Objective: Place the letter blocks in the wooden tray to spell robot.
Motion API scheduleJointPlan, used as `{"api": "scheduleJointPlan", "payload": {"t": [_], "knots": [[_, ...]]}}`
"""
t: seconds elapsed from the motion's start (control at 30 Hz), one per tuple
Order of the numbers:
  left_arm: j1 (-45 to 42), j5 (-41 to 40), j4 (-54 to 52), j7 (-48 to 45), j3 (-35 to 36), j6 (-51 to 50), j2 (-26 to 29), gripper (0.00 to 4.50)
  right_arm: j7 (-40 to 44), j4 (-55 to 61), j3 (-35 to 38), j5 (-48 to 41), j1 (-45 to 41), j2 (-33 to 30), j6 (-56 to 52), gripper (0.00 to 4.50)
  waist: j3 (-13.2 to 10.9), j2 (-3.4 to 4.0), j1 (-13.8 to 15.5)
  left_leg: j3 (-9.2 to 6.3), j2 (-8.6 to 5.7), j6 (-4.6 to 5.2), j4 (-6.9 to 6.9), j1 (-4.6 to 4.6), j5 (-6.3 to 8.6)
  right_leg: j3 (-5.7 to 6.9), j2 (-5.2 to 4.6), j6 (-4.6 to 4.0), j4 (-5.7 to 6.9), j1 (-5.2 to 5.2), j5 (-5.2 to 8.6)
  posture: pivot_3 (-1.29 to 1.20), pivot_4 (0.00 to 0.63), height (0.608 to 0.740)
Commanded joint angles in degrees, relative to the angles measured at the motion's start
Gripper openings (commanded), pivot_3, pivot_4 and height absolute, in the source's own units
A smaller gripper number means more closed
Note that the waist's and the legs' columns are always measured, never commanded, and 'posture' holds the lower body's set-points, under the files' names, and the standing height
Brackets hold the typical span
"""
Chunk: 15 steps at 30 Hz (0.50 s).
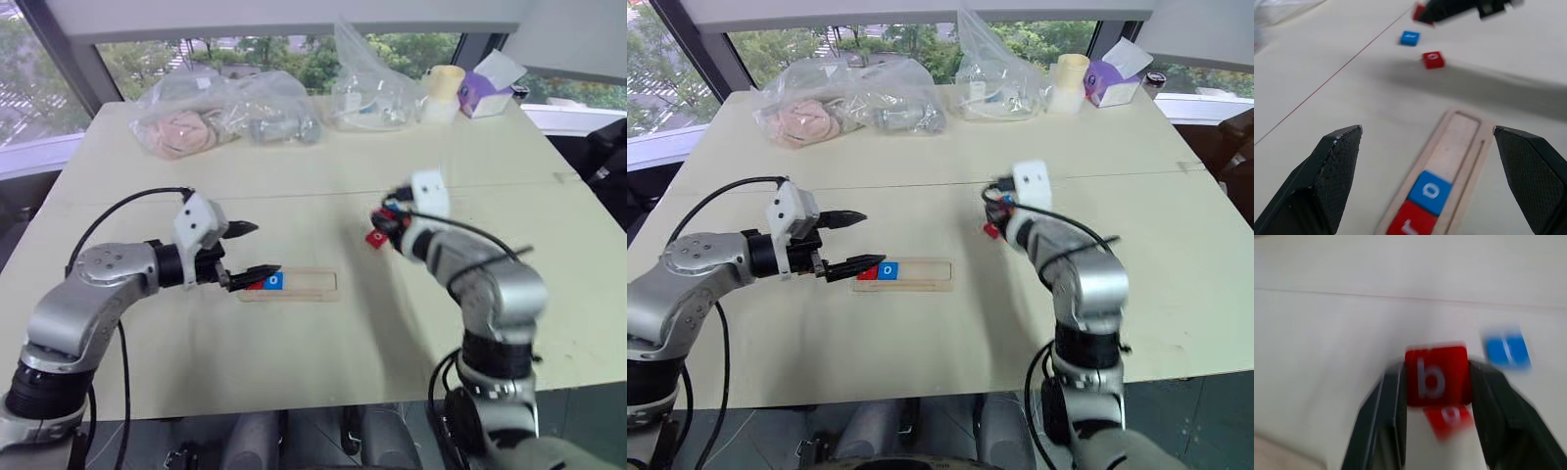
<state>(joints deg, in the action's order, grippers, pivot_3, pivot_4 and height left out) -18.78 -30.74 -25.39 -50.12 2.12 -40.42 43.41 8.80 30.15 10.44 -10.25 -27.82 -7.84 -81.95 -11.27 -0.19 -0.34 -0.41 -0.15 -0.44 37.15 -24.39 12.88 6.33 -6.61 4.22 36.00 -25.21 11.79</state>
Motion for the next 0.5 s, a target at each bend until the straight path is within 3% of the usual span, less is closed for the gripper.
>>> {"api": "scheduleJointPlan", "payload": {"t": [0.03, 0.2, 0.47, 0.5], "knots": [[-0.80, 2.32, -1.35, -2.74, -4.46, 1.78, 2.07, 4.50, -3.84, 11.40, 3.27, 2.23, 3.36, 1.75, -9.25, 1.19, -0.01, 0.03, -0.36, 0.01, 0.01, 0.00, 0.01, 0.01, 0.00, -0.01, 0.00, -0.18, 0.00, -0.03, 0.04, 0.00, 0.150, 0.740], [-2.89, 3.72, 1.05, -4.71, -8.20, 4.06, 0.73, 4.50, -5.38, 14.18, 3.23, 2.80, 8.61, 5.34, -10.55, 1.19, -0.01, 0.04, -0.37, 0.00, 0.13, -0.01, 0.01, 0.02, 0.00, -0.02, 0.11, -0.30, -0.03, -0.08, 0.05, 0.00, 0.150, 0.740], [-4.31, 4.98, 3.72, -6.07, -9.38, 6.17, -0.52, 4.50, -7.71, 13.53, 5.02, 3.18, 9.80, 14.43, -10.55, 1.19, -0.02, 0.04, -0.32, -0.02, 0.14, -0.01, -0.03, -0.06, 0.00, -0.03, 0.13, -0.27, -0.12, -0.13, 0.04, 0.00, 0.150, 0.740], [-4.22, 5.10, 3.72, -6.14, -9.36, 6.22, -0.51, 4.50, -7.96, 13.47, 5.26, 3.26, 9.91, 15.17, -10.55, 2.21, -0.02, 0.04, -0.28, -0.02, 0.14, -0.01, -0.03, -0.08, 0.00, -0.03, 0.12, -0.27, -0.14, -0.13, 0.03, 0.00, 0.150, 0.740]]}}
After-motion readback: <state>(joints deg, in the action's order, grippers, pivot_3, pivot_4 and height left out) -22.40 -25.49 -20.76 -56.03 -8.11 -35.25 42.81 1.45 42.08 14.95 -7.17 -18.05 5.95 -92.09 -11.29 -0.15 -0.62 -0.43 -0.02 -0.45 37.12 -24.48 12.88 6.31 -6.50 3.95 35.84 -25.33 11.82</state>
